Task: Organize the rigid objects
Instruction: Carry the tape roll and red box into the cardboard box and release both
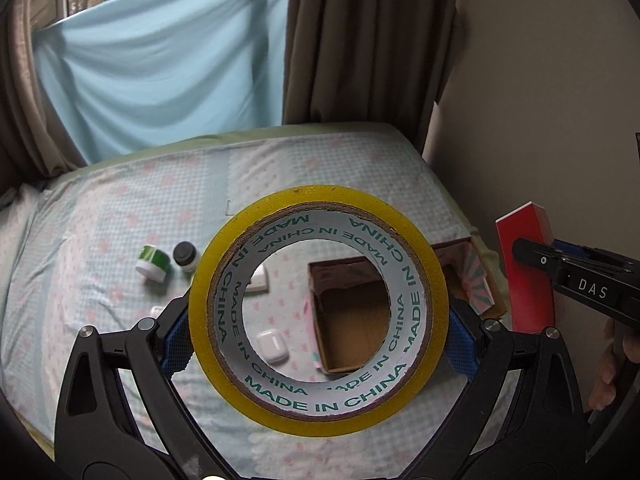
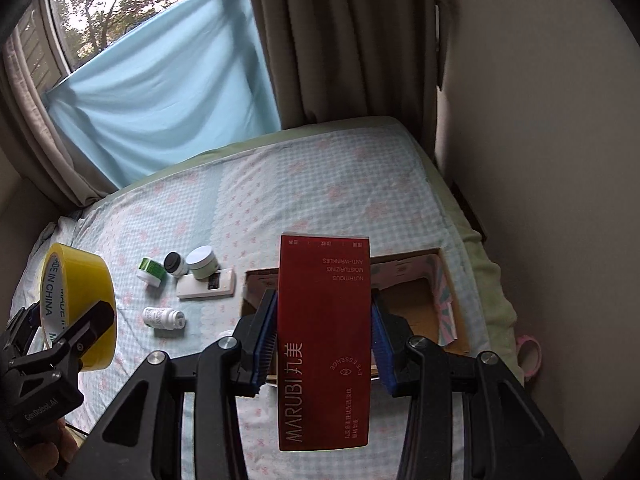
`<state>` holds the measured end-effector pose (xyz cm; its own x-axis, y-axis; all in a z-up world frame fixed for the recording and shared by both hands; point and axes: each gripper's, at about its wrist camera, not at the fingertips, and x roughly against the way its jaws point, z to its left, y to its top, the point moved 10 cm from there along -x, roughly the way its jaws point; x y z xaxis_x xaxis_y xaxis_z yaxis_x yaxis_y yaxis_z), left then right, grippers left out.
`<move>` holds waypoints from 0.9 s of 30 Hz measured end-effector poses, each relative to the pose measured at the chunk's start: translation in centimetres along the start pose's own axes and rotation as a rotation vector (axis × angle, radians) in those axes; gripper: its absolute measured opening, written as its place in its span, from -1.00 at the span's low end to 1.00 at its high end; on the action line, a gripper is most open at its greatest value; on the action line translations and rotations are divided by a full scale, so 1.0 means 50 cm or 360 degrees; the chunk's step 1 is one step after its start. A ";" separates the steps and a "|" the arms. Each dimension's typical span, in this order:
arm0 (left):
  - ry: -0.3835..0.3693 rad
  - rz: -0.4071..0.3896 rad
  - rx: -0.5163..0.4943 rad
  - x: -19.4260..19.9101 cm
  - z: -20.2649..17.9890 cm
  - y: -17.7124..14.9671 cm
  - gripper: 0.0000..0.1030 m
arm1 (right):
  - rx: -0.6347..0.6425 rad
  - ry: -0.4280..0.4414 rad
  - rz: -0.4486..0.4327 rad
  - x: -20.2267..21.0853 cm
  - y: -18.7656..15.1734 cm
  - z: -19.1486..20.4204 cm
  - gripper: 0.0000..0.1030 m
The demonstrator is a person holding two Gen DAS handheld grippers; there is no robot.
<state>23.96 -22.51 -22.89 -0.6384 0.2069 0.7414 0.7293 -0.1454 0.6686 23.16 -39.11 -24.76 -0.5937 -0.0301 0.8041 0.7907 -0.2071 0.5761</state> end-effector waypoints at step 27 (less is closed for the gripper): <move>-0.0073 0.0851 -0.0603 -0.531 -0.198 -0.244 0.88 | -0.0237 -0.0012 0.0540 -0.448 -0.120 -0.181 -0.23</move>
<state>29.56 -35.83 -50.17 -0.1949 0.0513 0.9795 0.8006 -0.5686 0.1891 30.36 -46.04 -47.55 -0.3001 -0.1142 0.9470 0.9117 -0.3265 0.2496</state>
